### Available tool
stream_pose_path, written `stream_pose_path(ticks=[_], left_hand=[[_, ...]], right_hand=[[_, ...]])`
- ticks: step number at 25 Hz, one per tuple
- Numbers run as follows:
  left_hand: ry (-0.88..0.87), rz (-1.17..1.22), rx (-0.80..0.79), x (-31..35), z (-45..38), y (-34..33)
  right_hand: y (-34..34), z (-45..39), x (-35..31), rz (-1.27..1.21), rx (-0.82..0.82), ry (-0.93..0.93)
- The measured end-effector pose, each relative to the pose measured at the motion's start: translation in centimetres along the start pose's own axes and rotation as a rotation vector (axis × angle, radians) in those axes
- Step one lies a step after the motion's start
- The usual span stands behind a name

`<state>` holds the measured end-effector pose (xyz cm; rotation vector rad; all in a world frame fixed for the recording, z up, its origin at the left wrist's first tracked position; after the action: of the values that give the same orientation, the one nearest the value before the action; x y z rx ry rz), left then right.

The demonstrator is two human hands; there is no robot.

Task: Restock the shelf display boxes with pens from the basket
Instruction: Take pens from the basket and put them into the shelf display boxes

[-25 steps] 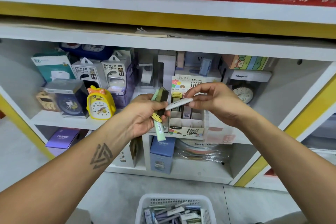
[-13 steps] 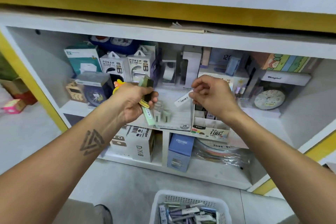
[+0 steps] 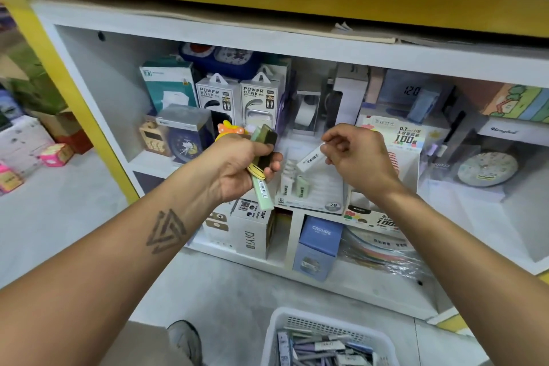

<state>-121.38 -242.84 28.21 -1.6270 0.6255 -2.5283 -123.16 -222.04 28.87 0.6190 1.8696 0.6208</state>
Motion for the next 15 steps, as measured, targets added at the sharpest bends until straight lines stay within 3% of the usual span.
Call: stream_pose_path(ticks=[5,10,15], left_hand=[[0.008,0.001,0.008,-0.3,0.4,0.6],[0.005,-0.012,0.005,-0.3,0.5,0.7],[0.013,-0.033,0.009,-0.3,0.5,1.3]], right_hand=[[-2.8,-0.3,-0.7,0.417,-0.041,0.152],[-4.9,-1.6,0.0,0.327,-0.085,0.075],[-4.9,-2.0,-0.1,0.253,-0.089,0.126]])
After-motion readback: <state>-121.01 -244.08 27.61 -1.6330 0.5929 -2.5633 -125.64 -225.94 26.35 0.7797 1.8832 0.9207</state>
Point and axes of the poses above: each hand's wrist, its own z-axis away from the middle knuckle, its own y-axis out of the back of the hand, x = y × z, the point moved 5 cm from there along -z, towards the middle knuckle, and after that the axes turned 7 degrees about -x, right-handed, at the moved point
